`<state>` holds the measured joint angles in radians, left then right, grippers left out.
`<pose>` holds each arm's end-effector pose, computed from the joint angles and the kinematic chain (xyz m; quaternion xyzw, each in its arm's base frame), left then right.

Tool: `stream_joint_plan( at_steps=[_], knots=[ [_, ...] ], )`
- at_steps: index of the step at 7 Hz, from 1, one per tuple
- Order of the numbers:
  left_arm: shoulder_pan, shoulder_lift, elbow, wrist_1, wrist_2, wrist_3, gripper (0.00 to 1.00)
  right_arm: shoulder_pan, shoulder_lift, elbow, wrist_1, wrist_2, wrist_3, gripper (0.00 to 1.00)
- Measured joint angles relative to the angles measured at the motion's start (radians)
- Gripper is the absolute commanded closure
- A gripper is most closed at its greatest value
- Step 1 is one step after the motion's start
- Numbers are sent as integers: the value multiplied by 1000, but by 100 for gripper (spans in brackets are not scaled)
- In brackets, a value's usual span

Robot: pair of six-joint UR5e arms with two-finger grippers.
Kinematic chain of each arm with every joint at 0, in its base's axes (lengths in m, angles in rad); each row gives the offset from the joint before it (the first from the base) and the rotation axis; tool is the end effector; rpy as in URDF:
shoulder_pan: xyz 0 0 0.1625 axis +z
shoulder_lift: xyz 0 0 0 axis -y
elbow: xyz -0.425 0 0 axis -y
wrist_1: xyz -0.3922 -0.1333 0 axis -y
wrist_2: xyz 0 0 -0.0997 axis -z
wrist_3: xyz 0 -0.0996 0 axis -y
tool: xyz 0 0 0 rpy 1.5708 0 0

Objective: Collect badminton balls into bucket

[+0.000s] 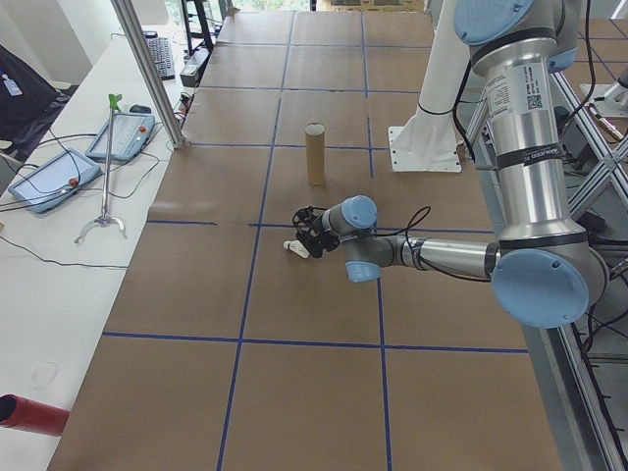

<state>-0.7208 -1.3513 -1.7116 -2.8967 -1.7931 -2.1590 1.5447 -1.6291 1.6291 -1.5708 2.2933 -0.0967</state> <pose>0.2437 -0.3623 0.5445 -0.0514 0.5851 -0.4397 0.6795 0.0552 -0.4687 0.6615 0.0125 -0.3532 -0.0574 0.9337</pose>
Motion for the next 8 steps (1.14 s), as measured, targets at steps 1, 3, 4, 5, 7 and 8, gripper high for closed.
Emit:
stream_joint_plan(
  at_steps=[1,3,4,5,7,8],
  knots=[
    [22,-19,25,2,24,-33,2,0,0,0,0,0,0,0],
    [33,-43,68,7,79,-54,47,0,0,0,0,0,0,0],
    [33,-47,77,9,92,-57,89,0,0,0,0,0,0,0],
    [34,-50,78,9,105,-59,100,0,0,0,0,0,0,0],
    [30,-50,66,9,113,-58,100,0,0,0,0,0,0,0],
    [26,-49,59,9,112,-52,100,0,0,0,0,0,0,0]
  ],
)
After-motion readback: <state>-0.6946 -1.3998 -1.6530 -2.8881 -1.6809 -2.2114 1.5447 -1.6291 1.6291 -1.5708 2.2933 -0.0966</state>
